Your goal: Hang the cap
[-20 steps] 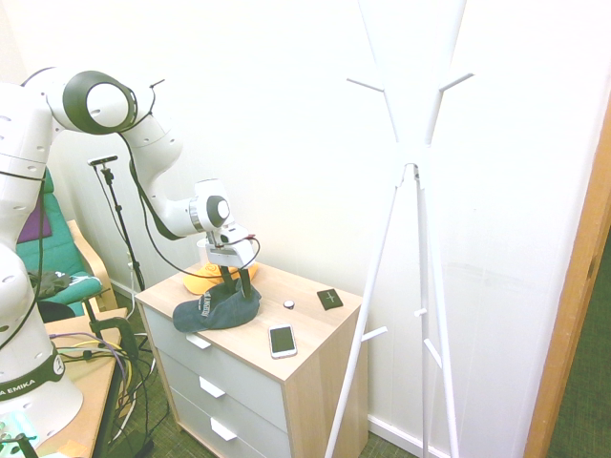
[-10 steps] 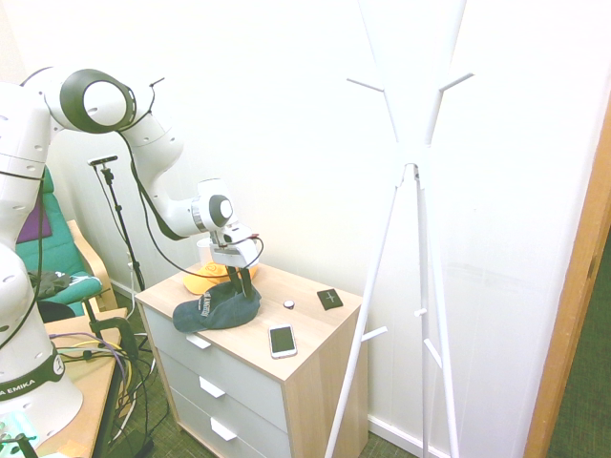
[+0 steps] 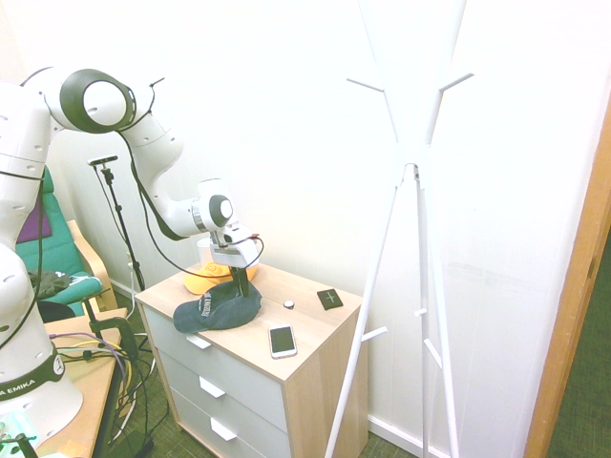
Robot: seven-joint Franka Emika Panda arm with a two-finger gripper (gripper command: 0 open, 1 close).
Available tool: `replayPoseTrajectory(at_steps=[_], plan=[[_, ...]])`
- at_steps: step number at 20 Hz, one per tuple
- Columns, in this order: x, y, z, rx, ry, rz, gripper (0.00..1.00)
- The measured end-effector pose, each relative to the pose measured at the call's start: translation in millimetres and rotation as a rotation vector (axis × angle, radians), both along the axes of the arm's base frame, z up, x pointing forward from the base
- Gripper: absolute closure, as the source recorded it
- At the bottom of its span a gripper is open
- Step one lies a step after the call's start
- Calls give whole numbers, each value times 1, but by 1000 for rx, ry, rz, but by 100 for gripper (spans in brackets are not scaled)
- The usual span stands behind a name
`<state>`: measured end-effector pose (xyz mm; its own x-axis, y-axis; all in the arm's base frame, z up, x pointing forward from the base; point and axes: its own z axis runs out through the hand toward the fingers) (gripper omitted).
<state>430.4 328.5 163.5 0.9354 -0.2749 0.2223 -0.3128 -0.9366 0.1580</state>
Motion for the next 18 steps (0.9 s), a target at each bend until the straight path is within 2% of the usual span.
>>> replayPoseTrajectory(at_steps=[9, 10, 18], plan=[[4, -1, 7, 0, -24, 19, 100], [4, 0, 12, 4, -31, 22, 0], [-4, 12, 43, 29, -74, 34, 0]])
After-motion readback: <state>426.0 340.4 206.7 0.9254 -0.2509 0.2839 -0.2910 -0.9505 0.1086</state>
